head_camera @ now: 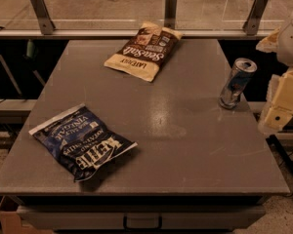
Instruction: Knock redbull can over
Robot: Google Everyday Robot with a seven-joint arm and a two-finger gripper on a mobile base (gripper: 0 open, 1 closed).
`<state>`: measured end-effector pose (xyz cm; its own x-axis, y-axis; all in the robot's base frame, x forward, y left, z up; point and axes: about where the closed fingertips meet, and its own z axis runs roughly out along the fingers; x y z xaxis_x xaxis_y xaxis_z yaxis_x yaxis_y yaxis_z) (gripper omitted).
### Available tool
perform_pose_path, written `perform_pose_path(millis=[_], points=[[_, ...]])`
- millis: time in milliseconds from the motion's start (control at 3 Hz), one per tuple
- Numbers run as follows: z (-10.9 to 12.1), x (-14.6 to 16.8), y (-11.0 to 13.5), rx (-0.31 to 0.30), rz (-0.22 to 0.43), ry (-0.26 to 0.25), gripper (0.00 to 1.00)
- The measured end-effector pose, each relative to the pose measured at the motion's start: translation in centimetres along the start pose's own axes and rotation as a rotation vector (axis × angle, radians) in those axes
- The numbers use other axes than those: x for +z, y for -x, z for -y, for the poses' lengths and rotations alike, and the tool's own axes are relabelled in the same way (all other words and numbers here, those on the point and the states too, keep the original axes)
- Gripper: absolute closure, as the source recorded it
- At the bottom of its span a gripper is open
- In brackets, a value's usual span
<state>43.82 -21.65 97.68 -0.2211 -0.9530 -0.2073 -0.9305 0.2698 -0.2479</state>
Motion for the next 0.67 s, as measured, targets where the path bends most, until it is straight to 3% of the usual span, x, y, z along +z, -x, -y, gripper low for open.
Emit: perform_pose_path(millis=[333,667], points=[[0.0,0.0,0.0,0.0,0.0,0.0,0.0],[2.9,0.3,-1.5,0.024,0.05,-0.036,0.0]])
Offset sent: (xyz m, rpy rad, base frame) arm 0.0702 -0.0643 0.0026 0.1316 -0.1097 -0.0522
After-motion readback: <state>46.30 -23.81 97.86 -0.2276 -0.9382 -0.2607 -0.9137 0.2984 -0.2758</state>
